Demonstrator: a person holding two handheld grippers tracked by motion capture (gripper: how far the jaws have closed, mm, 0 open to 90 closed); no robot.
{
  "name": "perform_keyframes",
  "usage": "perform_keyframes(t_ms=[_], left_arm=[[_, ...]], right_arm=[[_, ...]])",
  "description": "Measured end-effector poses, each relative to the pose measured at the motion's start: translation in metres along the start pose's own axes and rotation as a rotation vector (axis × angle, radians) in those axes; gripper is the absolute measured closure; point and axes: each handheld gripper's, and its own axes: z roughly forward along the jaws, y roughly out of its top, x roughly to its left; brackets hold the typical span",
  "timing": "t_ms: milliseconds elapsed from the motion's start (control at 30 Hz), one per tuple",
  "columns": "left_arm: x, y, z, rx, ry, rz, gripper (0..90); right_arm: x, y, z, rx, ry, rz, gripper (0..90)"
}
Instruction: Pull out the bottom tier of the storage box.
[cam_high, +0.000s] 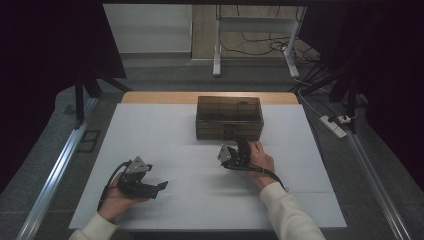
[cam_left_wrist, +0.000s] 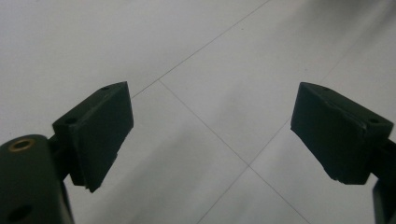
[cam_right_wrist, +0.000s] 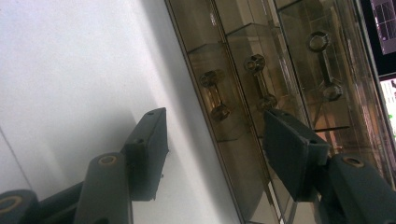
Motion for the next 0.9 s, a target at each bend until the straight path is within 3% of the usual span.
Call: perform_keyframes(t_ms=[900], left_arm=[[0.000, 0.000, -0.001, -0.004, 0.001, -0.002, 12.4]], right_arm=[[0.001, 0.002, 0.012, 0.006, -0.018, -0.019, 49.6]])
